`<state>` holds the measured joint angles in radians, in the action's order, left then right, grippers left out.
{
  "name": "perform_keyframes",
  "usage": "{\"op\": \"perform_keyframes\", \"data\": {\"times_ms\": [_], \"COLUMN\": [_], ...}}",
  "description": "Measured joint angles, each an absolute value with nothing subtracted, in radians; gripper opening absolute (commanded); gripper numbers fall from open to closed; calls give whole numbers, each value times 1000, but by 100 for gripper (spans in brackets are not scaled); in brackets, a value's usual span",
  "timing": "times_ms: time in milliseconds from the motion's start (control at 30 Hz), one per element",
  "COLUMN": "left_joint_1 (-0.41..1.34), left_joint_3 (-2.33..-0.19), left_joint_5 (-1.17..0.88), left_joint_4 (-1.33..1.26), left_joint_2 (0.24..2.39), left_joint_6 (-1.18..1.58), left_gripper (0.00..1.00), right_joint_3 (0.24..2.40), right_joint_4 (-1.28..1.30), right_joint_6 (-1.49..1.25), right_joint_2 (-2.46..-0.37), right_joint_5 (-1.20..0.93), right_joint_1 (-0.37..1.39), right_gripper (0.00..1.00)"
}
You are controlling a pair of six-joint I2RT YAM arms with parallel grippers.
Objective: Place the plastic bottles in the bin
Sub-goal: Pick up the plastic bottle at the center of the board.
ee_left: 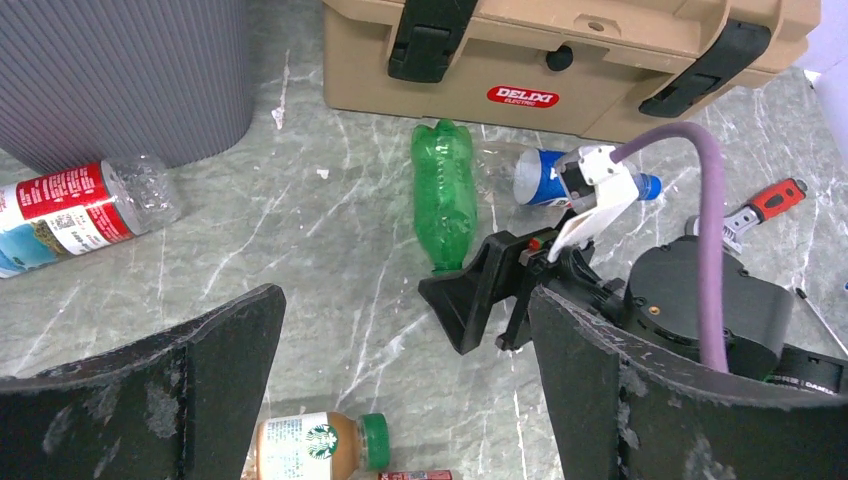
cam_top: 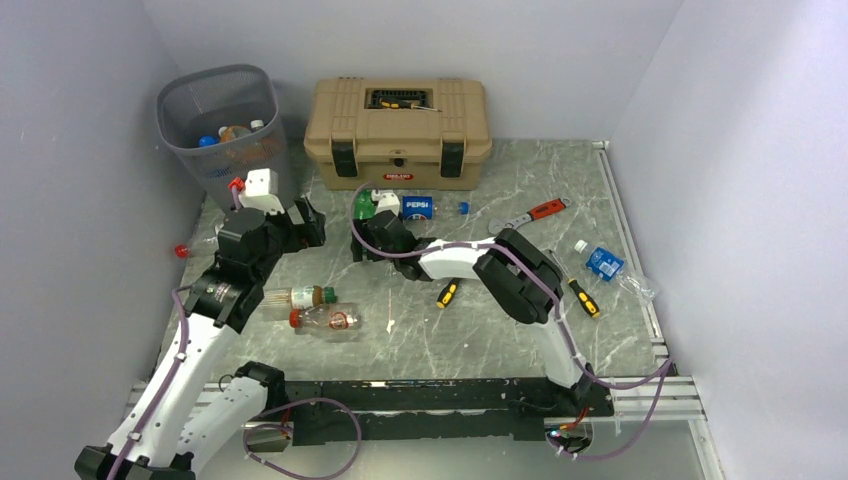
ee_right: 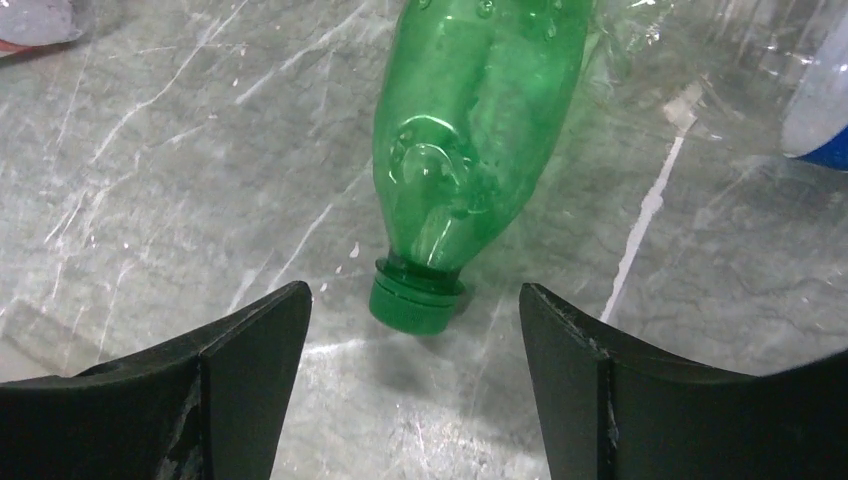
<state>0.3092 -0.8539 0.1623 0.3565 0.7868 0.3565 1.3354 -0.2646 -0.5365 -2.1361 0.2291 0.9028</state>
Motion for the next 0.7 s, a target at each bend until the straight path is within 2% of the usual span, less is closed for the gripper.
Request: {"op": "perform_keyframes", "data": {"times_ms": [167,233,400,533,600,700], "left_joint_1": [309,309,309,309,309,309], "left_joint_3": [-854,-854,-854,-854,-854,-854], "left_joint_5": [162,162,162,160,160,164], "left_joint_4": [356,356,356,356,356,356], "left_joint_2": [788,788,788,788,788,788], "left_joint_6": [361,361,361,361,361,361], "left_gripper": [98,98,98,98,98,97], "right_joint_3": [1377,1391,1412,1428,1419,1336], "right_joint_4": [-252,-245,-234,-238,-249,-290], "right_joint_6": [-545,-544,-541,-543,-543,-542], "right_joint_2": [-2180,-2189,-2208,-2222,-2221,-2172], "right_joint_5": [245,253,271,280,281,279], "right_joint_1": [903,903,903,903,903,903], "right_gripper": [67,60,32,16,1,0]}}
